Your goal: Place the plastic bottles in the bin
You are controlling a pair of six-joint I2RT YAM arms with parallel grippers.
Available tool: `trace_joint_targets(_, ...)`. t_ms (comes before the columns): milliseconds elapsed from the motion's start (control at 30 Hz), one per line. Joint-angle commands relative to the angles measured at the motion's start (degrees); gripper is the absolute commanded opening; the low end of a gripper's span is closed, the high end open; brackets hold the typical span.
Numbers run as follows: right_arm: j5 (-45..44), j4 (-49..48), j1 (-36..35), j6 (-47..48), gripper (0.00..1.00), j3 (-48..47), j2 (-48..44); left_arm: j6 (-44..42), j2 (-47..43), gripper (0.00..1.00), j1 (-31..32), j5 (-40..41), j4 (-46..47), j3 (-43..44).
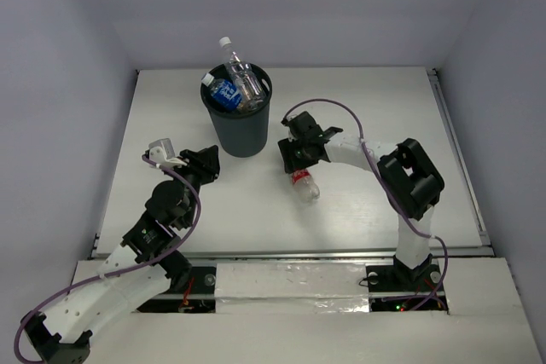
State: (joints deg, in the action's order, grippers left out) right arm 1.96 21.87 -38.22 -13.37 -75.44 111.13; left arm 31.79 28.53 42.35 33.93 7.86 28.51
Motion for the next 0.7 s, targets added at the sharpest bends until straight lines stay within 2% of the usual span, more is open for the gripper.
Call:
trace_joint_targets(0, -1.1, -2.6, 0.2, -1.0, 0.47, -1.4, -2.1, -0.4, -0.6, 0.29, 0.2, 0.3, 2.0, -0.7)
trace_joint_targets(100, -1.8, -3.6, 0.2, -2.0, 0.35, -0.3, -5.2, -0.3, -0.4, 0.29, 0.2, 0.1, 2.0, -0.7)
trace_joint_targets(200, -2.5, -6.5, 0.2, -3.1, 0.33, 1.9, -12.8, -0.2, -0.5, 0.29, 0.2, 0.2, 2.0, -0.8)
trace_joint_targets(300, 0.4, -10.0, 0.2, -4.3, 0.29, 3.5, -22.2, -0.1, -0.7, 0.29, 0.2, 0.1, 2.0, -1.0)
trace_joint_targets(467, 2.5, -15.7, 0.2, -6.8, 0.27, 1.3, -32.5, 0.1, -0.4, 0.29, 0.2, 0.0, 2.5, -1.5)
trace_joint_targets(600, 4.0, -21.3, 0.2, -7.9, 0.28, -4.7, -32.7, 0.1, -0.4, 0.29, 0.2, 0.1, 2.8, -1.5)
trace_joint_targets(667, 4.0, -23.4, 0.2, -7.8, 0.28, -11.0, -30.7, 0.1, -0.9, 0.29, 0.2, 0.3, 2.8, -1.7)
